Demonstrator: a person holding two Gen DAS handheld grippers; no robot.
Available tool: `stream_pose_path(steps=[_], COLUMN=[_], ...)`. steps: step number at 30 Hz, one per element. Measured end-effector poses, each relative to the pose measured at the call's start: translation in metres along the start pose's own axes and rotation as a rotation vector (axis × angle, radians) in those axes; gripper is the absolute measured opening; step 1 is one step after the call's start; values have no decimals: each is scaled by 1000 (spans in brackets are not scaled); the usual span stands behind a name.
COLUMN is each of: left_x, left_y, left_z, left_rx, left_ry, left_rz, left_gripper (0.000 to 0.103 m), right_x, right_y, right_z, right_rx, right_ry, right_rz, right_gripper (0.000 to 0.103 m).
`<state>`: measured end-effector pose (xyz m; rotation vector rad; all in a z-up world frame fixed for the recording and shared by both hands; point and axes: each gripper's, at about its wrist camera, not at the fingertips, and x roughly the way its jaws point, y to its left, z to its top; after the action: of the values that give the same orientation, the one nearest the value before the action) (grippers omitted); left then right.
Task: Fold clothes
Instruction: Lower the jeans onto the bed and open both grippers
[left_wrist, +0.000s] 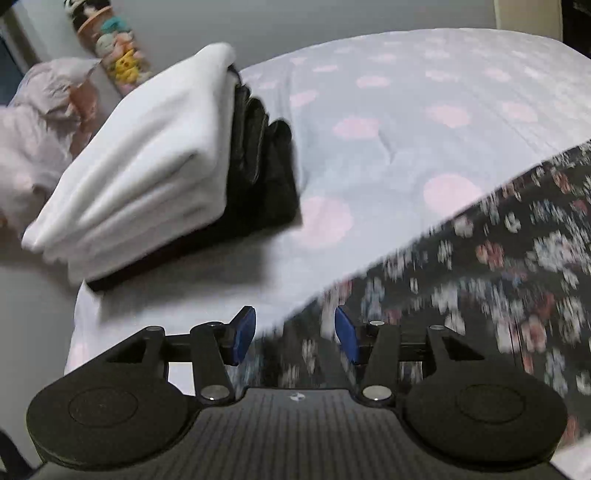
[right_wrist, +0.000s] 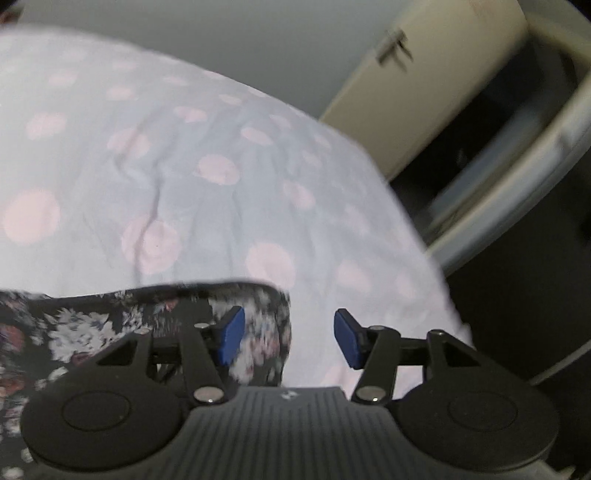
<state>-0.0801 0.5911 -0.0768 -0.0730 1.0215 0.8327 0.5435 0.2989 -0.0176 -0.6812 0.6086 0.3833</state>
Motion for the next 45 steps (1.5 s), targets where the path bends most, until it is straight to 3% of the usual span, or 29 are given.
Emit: stream_pose_path(steps=[7, 9, 12, 19, 20, 21, 24, 27, 31, 33, 35, 39, 45], left_x=[-14, -13, -16, -30, -31, -32, -36, -39, -44, -47, -50, -48, -22], left_y=[18, 21, 22, 24, 24, 23, 23, 25, 30, 32, 36, 46, 61], left_z=[-52, -64, -77, -90, -91, -90, -90, -91, -95, -96, -95, -88, -72], left_rx=[-155, -185, -218, -264, -261, -259, -255, -263, -301, -304, -298, -291, -324], left_ry=[38, 65, 86, 99, 101, 101, 98, 92, 91, 83, 69, 27, -7], left_rz=[12, 18, 30, 47, 52, 56, 62, 69, 74, 75, 76, 55, 12], left_gripper=[57, 57, 57, 62, 62, 62, 62, 62, 62, 62, 63, 66, 70], right_x=[9, 21, 39, 69, 71, 72, 57, 42, 35, 29, 23, 0, -62], right_y=[-63, -66, -62, -57, -58, -58, -61, -75, -81, -80, -79, -56, 8], right_z=[-77, -92, -105, -118, -118, -118, -106, -95, -97, -98, -99, -117, -163], right_rx=[467, 574, 692, 913, 933, 948, 868, 792, 783, 764, 744, 639, 515], right_ry=[118, 135, 151, 168, 172, 175, 121, 93, 99, 92, 84, 46, 23], right_rz=[277, 349, 444, 476, 479, 480, 431, 303, 297, 295, 296, 369, 584], right_gripper=[42, 36, 36, 36, 34, 22, 11, 3, 4, 14, 14, 14, 15])
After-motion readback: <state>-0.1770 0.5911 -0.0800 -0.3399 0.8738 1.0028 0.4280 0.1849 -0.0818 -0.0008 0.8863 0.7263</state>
